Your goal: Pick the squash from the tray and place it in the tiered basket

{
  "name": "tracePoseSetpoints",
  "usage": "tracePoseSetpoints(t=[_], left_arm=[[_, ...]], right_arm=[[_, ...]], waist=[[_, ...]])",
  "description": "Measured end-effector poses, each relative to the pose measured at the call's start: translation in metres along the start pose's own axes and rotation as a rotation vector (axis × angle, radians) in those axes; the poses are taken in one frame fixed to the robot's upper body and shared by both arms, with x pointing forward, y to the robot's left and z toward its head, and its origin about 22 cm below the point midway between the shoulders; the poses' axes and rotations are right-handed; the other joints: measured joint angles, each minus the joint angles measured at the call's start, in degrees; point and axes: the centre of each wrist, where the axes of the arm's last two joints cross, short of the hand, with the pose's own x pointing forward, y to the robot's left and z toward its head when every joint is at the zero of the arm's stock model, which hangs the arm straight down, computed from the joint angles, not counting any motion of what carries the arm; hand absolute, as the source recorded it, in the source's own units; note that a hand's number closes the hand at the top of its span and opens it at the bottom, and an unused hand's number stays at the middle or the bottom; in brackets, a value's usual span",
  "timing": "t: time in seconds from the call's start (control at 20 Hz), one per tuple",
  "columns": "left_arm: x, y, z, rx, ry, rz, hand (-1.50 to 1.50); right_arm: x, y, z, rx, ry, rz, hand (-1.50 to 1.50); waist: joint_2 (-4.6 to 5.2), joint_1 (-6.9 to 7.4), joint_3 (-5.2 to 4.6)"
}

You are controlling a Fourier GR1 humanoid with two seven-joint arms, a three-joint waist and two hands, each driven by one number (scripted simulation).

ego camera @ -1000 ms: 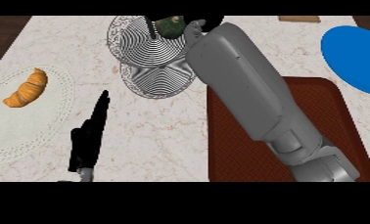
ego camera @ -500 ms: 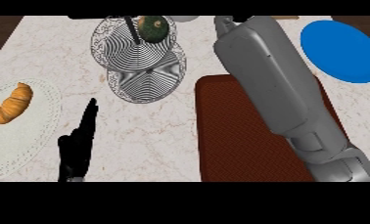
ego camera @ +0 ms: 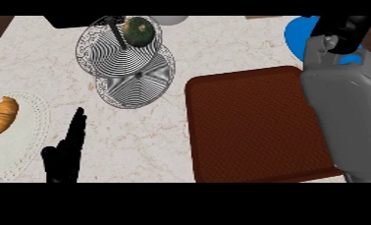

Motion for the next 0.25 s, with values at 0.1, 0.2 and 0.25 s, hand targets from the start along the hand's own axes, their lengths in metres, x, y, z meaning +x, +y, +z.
tracePoseSetpoints(t=[0.1, 0.2, 0.25], left_arm=[[0.0, 0.0, 0.001, 0.007, 0.003, 0.002, 0.0], [-0.001, 0.001, 0.003, 0.008, -0.005, -0.001, 0.0], [-0.002, 0.002, 0.003, 0.012, -0.009, -0.001, 0.0]], right_arm=[[-0.005, -0.027, 0.001, 0.003, 0.003, -0.009, -1.5], [-0.012, -0.056, 0.003, 0.006, 0.003, -0.02, -1.5], [-0.013, -0.071, 0.005, 0.012, 0.003, -0.027, -1.5]], waist=[[-0.03, -0.52, -0.01], [0.09, -0.67, -0.01], [0.14, -0.68, 0.0]])
